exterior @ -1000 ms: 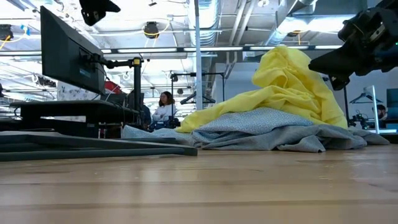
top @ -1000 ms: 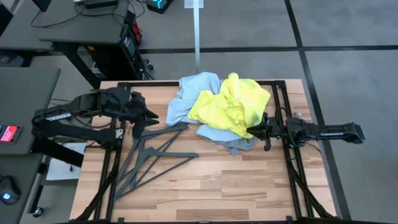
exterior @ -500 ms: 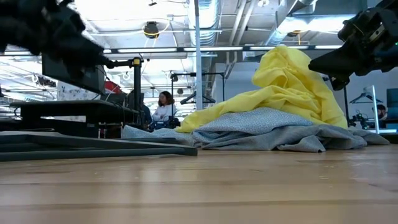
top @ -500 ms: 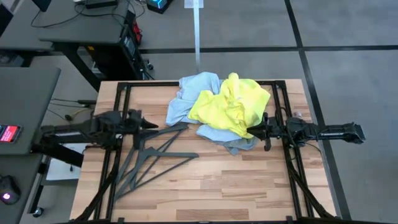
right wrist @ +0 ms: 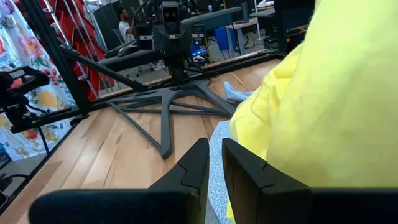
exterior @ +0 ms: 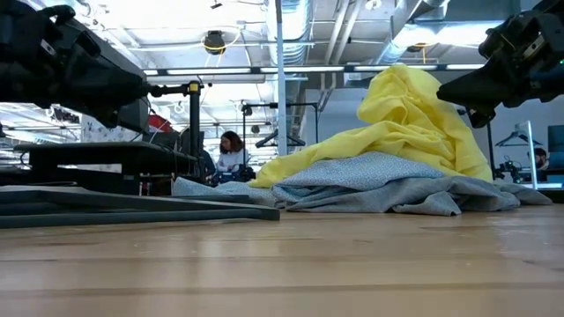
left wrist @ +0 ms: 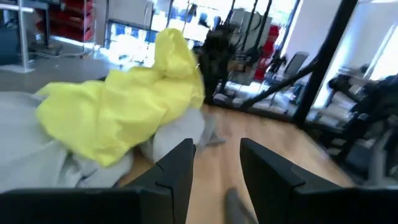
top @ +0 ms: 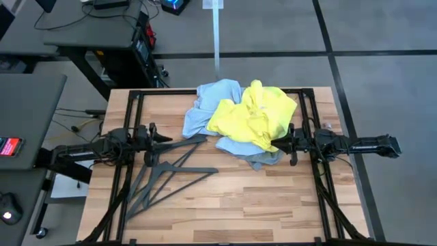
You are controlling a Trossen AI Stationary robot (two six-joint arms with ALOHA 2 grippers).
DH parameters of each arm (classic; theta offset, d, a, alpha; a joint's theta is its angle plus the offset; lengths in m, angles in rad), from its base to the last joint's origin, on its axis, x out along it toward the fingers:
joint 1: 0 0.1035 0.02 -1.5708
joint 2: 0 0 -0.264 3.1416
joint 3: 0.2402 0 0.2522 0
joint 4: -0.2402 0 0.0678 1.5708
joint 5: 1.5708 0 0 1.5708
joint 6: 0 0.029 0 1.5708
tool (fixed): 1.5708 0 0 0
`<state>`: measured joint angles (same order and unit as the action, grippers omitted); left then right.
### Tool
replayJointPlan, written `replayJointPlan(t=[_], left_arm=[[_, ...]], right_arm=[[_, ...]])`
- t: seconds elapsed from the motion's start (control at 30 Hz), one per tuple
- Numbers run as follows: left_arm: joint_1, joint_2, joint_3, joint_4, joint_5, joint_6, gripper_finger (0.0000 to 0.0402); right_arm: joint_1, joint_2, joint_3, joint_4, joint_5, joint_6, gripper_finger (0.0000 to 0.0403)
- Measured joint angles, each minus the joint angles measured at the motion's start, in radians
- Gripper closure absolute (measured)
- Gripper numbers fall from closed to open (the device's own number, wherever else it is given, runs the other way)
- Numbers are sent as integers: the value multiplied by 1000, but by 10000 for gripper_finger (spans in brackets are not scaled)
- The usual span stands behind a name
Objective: Hang clothes
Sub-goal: Return to Home Position
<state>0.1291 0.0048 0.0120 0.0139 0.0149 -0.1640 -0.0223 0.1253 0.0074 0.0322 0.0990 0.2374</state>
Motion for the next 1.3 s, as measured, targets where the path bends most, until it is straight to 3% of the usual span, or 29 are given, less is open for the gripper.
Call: replayJointPlan(t=[0.27,1.3], left_arm=[[8,6,-2,-2,-9,168,285],[8,15,-5,-4,-7,157,285]], right_arm=[[0,0,0,-1,0,0,367],[0,0,0,-2,-1,-1,367]])
